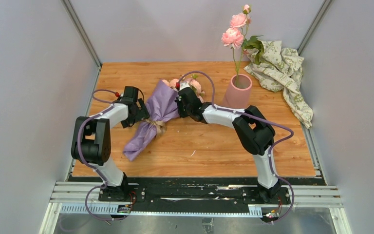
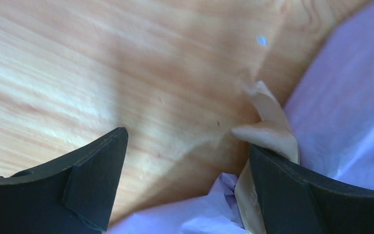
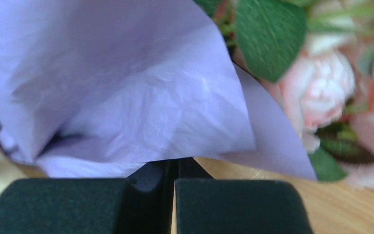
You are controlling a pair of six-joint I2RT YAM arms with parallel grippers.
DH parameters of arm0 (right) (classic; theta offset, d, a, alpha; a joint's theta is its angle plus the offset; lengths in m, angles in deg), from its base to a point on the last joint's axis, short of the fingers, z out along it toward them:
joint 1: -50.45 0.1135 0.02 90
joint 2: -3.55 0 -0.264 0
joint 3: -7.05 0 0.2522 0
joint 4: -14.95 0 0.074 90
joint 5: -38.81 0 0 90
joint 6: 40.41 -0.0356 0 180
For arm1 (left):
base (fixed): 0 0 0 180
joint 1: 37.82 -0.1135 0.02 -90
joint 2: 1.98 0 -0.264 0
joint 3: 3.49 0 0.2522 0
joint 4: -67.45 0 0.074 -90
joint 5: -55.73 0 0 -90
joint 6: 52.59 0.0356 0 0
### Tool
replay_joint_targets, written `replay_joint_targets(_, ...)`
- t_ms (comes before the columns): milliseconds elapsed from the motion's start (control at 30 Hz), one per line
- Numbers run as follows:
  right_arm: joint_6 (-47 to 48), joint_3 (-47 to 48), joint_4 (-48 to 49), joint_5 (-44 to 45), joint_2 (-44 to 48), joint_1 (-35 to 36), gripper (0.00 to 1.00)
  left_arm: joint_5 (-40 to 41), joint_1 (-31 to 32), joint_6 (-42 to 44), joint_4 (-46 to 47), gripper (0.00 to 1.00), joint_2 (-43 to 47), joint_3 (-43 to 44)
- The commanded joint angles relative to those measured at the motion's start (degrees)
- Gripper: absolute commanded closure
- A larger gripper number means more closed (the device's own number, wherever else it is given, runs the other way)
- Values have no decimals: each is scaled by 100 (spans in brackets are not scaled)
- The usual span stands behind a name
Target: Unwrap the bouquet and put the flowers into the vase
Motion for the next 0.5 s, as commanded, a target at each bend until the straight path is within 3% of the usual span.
replay_joint_targets(0, 151, 509, 3, -48, -405, -156, 100, -898, 296, -61, -243, 5, 382, -480)
replay_joint_targets(233, 223, 836, -88, 99, -549, -56, 100, -799, 613, -250, -180, 4, 1345, -877)
replay_joint_targets(467, 758, -67, 41, 1015, 811, 326, 100, -373, 606, -401, -474, 4, 2034, -532)
